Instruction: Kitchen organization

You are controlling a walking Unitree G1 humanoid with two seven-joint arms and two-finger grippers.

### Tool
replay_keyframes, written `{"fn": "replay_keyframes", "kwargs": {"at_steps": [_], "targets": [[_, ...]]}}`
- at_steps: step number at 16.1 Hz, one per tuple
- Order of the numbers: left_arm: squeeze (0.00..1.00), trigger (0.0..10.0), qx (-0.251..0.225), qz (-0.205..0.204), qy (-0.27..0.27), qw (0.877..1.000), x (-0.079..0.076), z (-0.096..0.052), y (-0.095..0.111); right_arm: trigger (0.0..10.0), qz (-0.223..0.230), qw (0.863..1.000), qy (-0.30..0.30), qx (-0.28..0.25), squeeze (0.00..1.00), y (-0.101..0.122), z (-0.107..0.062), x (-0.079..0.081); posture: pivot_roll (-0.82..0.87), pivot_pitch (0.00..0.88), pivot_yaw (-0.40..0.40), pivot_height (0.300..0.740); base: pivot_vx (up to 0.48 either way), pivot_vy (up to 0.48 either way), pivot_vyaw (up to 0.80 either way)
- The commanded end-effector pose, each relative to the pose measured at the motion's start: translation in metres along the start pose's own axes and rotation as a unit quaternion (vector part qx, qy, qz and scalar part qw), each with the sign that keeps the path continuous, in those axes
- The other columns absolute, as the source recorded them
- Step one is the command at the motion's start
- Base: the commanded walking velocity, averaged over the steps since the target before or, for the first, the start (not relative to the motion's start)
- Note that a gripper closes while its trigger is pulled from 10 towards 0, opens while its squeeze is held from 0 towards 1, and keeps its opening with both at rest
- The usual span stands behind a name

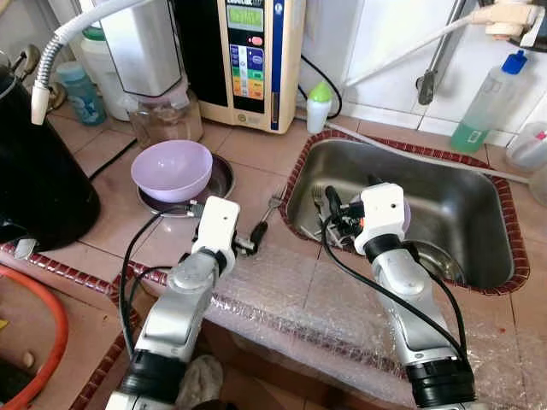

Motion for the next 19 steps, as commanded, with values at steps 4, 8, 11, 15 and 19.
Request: {"fn": "replay_keyframes", "kwargs": {"at_steps": [4, 8, 11, 15, 19], "targets": [[0.00, 10.0, -0.028, 0.015, -0.018, 0.999, -0.009, -0.005, 0.008, 10.0, -0.004, 1.000, -0.006, -0.008, 0.00, 0.004, 0.003, -0.005, -0.12, 0.000, 0.032, 0.740, 0.000, 0.000, 0.00], [0.00, 10.0, -0.063, 0.013, -0.040, 0.997, -0.020, 0.004, 0.026, 10.0, -0.008, 1.000, -0.008, -0.010, 0.00, 0.005, 0.005, -0.009, -0.13, 0.000, 0.027, 0.740, 0.000, 0.000, 0.00], [0.00, 10.0, -0.053, 0.008, -0.039, 0.998, -0.021, 0.016, 0.021, 10.0, -0.011, 1.000, -0.011, -0.006, 0.00, 0.003, -0.003, -0.010, -0.16, 0.000, 0.045, 0.740, 0.000, 0.000, 0.00], [0.00, 10.0, -0.041, 0.027, -0.034, 0.998, -0.013, 0.029, 0.022, 10.0, 0.002, 0.999, -0.009, 0.034, 0.00, -0.015, -0.047, -0.005, -0.24, 0.000, 0.095, 0.740, 0.000, 0.000, 0.00], [0.00, 6.5, -0.035, 0.022, -0.037, 0.998, -0.011, 0.040, 0.022, 10.0, 0.025, 0.998, 0.016, 0.063, 0.00, -0.023, -0.078, 0.009, -0.28, 0.019, 0.117, 0.740, 0.000, 0.000, 0.00]]}}
Point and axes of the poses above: a point about 5 cm out from each wrist's last joint towards the gripper, its own z axis pointing out of the wrist towards the gripper, its own y axis along the axis of the wrist's last joint, x = y × z, the point moved 3 cm from there along z, pointing out of the wrist towards the gripper, and after that the axes turned 9 degrees about -z, right-handed, at the moved point
